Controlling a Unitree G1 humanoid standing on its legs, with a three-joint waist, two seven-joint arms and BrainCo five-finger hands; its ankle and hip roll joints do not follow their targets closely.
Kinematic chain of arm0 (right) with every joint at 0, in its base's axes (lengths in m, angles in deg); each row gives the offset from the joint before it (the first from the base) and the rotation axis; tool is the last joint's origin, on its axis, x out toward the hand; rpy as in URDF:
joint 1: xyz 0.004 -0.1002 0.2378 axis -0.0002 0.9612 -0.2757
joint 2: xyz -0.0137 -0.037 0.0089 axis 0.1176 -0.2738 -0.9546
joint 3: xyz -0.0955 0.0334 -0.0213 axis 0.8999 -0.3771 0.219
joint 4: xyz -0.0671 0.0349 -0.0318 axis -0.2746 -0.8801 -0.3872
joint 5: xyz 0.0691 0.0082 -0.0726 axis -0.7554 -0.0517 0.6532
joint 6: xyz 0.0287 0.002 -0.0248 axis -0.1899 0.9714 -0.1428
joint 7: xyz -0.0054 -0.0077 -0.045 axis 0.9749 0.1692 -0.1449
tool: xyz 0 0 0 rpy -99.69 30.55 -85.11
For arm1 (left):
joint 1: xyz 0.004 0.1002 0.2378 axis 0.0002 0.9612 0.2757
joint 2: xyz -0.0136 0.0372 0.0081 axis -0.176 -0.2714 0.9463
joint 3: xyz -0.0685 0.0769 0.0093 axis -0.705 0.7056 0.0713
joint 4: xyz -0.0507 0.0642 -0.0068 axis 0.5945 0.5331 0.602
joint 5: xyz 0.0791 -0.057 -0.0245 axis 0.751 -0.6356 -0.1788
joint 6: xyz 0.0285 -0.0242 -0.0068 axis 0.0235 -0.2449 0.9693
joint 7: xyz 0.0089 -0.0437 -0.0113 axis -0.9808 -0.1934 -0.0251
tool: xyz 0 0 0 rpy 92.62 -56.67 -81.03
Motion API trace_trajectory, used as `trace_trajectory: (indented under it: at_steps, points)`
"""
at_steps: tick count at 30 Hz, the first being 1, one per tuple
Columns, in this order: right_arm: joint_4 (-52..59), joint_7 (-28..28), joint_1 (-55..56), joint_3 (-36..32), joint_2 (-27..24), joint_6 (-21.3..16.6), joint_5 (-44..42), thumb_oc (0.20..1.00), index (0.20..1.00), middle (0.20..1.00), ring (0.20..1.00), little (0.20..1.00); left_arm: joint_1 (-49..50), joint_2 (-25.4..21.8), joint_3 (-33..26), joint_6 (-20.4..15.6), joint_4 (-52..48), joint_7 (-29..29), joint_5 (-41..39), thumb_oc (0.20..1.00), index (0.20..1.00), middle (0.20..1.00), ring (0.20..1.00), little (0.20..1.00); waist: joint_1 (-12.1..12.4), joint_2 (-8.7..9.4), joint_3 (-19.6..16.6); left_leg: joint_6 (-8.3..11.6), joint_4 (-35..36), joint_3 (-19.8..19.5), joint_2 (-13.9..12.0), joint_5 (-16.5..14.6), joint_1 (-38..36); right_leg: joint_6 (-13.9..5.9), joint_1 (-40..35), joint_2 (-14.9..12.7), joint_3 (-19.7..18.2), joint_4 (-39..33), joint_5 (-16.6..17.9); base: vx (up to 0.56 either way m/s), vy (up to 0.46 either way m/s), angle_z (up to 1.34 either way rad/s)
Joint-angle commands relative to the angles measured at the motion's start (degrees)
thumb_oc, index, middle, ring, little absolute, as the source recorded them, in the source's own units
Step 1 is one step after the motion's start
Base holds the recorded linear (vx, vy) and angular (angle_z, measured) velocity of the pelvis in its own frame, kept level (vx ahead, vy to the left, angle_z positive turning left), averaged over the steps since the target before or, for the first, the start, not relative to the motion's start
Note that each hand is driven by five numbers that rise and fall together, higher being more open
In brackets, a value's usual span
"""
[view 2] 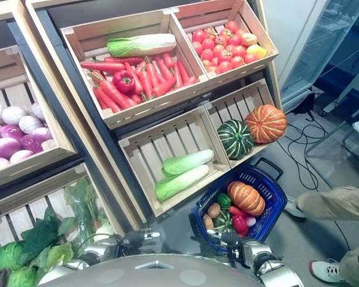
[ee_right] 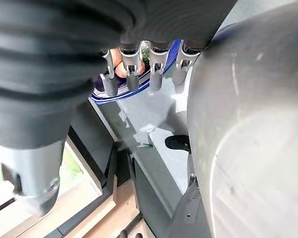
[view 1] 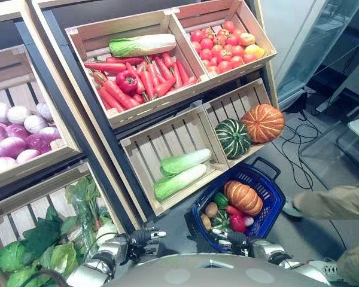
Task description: Pick up fruits and vegetables into the basket
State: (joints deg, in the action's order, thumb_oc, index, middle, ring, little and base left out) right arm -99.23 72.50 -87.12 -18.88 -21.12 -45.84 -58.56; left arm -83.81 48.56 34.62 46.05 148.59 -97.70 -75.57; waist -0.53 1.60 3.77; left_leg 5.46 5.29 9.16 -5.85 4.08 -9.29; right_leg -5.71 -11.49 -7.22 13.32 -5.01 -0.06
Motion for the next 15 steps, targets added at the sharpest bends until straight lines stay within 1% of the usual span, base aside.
trace_trajectory:
  at_steps: [1, 6, 8, 10, 11, 12, 14, 15]
  points:
    - [-4.37, 0.99, 1.33, 1.39, 2.12, 2.59, -1.39, 1.000, 1.000, 1.000, 1.000, 1.000, -1.71, 2.48, 2.33, 0.17, 5.49, -0.83, 1.72, 1.000, 1.000, 1.000, 1.000, 1.000, 0.36, 0.61, 2.97, -3.39, -0.81, 1.96, 2.17, -7.16, -1.43, -2.63, 2.43, -2.28, 0.96, 2.10, 0.89, -0.02, -0.261, -0.18]
    - [-4.49, 0.92, 1.27, 1.30, 2.20, 2.33, -1.46, 1.000, 1.000, 1.000, 1.000, 1.000, -1.84, 2.49, 2.43, -0.41, 5.42, -1.45, 1.51, 1.000, 1.000, 1.000, 1.000, 1.000, 0.46, 0.57, 2.89, -3.28, -0.75, 1.88, 2.10, -7.08, -1.41, -2.68, 2.36, -2.31, 1.20, 2.09, 0.92, 0.00, 0.000, 0.00]
    - [-4.31, 0.63, 1.18, 1.51, 2.19, 1.72, -1.30, 1.000, 1.000, 1.000, 1.000, 1.000, -1.91, 2.60, 2.54, -1.11, 5.29, -1.40, 1.72, 1.000, 1.000, 1.000, 1.000, 1.000, 0.52, 0.58, 2.91, -3.27, -0.70, 1.88, 2.07, -7.06, -1.33, -2.67, 2.42, -2.29, 1.27, 2.07, 0.91, 0.00, 0.000, 0.00]
    - [-4.22, 0.31, 0.95, 1.60, 2.15, 0.24, -1.06, 1.000, 1.000, 1.000, 1.000, 1.000, -2.00, 2.55, 2.84, -1.77, 5.13, -1.01, 2.68, 1.000, 1.000, 1.000, 1.000, 1.000, 0.55, 0.56, 2.96, -3.25, -0.68, 1.82, 2.06, -7.01, -1.28, -2.72, 2.48, -2.29, 1.26, 2.10, 0.91, 0.00, 0.000, 0.00]
    - [-4.10, -0.04, 0.87, 1.73, 2.15, -0.67, -1.13, 1.000, 1.000, 1.000, 1.000, 1.000, -2.01, 2.52, 3.06, -3.13, 5.08, -0.85, 2.91, 1.000, 1.000, 1.000, 1.000, 1.000, 0.54, 0.57, 2.98, -3.23, -0.68, 1.80, 2.06, -7.01, -1.25, -2.74, 2.52, -2.29, 1.22, 2.14, 0.91, 0.00, 0.000, 0.00]
    - [-4.08, -0.12, 0.86, 1.74, 2.16, -0.72, -1.19, 1.000, 1.000, 1.000, 1.000, 1.000, -2.01, 2.52, 3.10, -3.30, 5.09, -0.81, 2.91, 1.000, 1.000, 1.000, 1.000, 1.000, 0.54, 0.57, 2.97, -3.22, -0.68, 1.80, 2.05, -7.01, -1.25, -2.75, 2.53, -2.29, 1.22, 2.14, 0.92, 0.00, 0.000, 0.00]
    - [-3.95, -0.90, 0.68, 1.90, 2.06, -2.39, -0.83, 1.000, 1.000, 1.000, 1.000, 1.000, -2.07, 2.45, 3.49, -5.24, 4.85, 0.23, 3.07, 1.000, 1.000, 1.000, 1.000, 1.000, 0.53, 0.56, 3.01, -3.21, -0.63, 1.82, 2.03, -7.02, -1.29, -2.76, 2.52, -2.27, 1.21, 2.13, 0.92, 0.00, 0.000, 0.00]
    - [-3.63, -2.13, 0.52, 2.00, 1.77, -5.30, -0.63, 1.000, 1.000, 1.000, 1.000, 1.000, -2.23, 2.15, 4.15, -9.90, 4.29, 2.28, 3.74, 1.000, 1.000, 1.000, 1.000, 1.000, 0.54, 0.56, 3.02, -3.17, -0.70, 1.78, 2.02, -6.95, -1.20, -2.81, 2.51, -2.29, 1.15, 2.14, 0.95, 0.00, 0.000, 0.00]
